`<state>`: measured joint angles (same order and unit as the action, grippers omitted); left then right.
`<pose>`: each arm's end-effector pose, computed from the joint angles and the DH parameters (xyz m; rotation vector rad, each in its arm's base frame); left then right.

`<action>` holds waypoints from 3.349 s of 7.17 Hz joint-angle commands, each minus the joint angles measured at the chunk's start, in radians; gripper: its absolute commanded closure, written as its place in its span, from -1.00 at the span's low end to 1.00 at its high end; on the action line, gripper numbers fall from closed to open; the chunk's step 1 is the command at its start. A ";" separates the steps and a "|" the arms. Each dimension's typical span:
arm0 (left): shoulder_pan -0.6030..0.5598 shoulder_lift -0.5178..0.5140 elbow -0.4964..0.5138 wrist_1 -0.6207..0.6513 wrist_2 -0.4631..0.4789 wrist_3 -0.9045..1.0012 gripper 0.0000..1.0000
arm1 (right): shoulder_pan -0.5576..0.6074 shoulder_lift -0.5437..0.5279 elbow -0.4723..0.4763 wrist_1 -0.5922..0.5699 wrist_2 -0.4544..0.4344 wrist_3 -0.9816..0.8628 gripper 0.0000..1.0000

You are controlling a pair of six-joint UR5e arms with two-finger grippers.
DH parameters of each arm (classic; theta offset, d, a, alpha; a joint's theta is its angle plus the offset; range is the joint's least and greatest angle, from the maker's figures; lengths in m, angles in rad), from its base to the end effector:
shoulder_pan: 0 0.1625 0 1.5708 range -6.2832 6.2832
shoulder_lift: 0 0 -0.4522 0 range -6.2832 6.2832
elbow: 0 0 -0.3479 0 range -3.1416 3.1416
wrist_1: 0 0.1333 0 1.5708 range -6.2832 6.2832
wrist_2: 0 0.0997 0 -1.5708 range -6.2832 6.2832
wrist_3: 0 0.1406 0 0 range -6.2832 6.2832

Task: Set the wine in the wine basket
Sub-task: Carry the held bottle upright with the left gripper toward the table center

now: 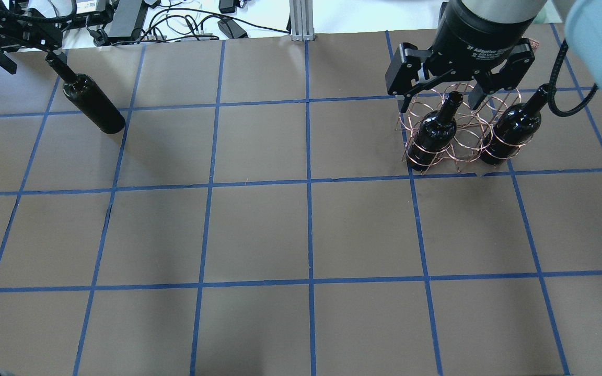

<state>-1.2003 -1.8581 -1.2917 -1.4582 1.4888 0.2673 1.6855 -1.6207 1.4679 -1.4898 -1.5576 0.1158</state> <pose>0.0786 -0.6022 0.4643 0.1528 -3.0867 0.1931 0.1836 -0.4125 0.5340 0.0010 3.1183 -0.1089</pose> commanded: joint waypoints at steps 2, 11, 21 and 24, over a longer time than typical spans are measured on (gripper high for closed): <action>0.031 -0.148 0.047 0.134 0.019 0.079 -1.00 | -0.001 -0.001 0.000 0.008 -0.004 0.010 -1.00; 0.031 -0.256 0.088 0.200 -0.002 0.084 -0.12 | 0.002 0.001 0.000 0.000 -0.012 0.012 -1.00; -0.019 -0.185 0.060 0.173 0.001 0.034 1.00 | 0.002 0.001 0.000 -0.001 -0.016 0.010 -1.00; -0.206 -0.095 -0.028 0.185 0.001 -0.175 1.00 | 0.002 0.001 0.000 -0.001 -0.015 0.010 -1.00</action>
<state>-1.3277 -1.9888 -1.2671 -1.2826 1.4900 0.1638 1.6874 -1.6199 1.4680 -1.4914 -1.5727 0.1258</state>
